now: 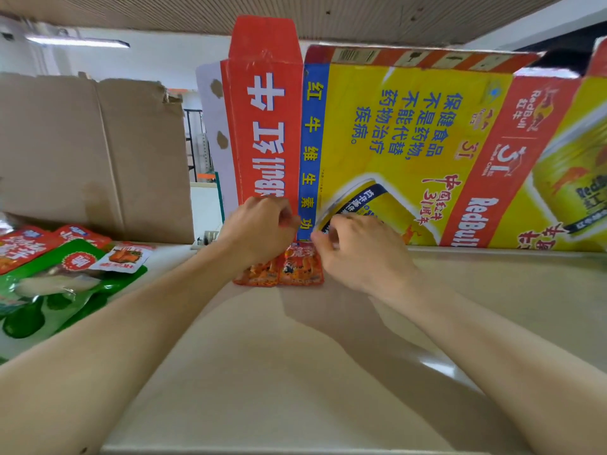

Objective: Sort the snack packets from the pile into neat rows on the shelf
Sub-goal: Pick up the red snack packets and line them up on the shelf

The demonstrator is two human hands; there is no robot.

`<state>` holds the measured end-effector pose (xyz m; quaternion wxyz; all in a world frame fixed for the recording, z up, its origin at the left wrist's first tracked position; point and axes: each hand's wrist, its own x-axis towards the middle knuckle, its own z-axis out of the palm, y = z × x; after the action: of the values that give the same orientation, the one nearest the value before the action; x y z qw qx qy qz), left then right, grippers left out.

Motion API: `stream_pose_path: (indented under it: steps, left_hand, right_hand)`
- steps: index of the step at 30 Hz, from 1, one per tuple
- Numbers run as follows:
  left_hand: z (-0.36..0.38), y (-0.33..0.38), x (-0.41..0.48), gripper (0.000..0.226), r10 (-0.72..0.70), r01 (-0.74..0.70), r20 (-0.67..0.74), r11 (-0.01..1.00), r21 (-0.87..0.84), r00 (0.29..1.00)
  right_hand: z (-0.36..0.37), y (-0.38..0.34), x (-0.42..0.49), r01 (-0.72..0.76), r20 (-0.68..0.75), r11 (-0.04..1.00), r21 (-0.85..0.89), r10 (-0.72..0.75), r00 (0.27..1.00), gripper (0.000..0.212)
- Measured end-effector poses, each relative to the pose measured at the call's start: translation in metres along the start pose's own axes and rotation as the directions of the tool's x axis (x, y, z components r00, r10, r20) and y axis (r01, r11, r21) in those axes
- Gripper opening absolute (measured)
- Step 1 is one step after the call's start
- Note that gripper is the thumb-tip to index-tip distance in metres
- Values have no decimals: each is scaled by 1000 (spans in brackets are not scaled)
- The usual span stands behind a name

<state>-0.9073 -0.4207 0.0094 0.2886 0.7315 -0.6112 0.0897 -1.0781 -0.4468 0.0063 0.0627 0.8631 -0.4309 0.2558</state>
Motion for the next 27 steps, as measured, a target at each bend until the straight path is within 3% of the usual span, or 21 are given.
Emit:
stream_pose_path:
  steps: [4,8,18,22,27]
  left_hand:
    - [-22,14,-9,44,108,-107,3,982,157,994]
    - [-43,20,-29,58,134,-124,-17,953,275,991]
    - [-73,34,-110,63,68,-46,-103,978,202,992]
    - [-72,44,-152,65,102,-68,-89,942,329,991]
    - [-70,52,-200,63,121,-61,-170,944,325,978]
  right_hand:
    - [-17,1,0,33,-21,999,8,-33,999,44]
    - [-38,4,-6,42,15,999,32,-43,999,57]
    - [-67,0,-57,31,163,991,126,-52,985,68]
    - [-68,1,-88,81,79,996,-35,-78,994,64]
    - [-64,-10,-120,162,-55,977,136,-156,986,68]
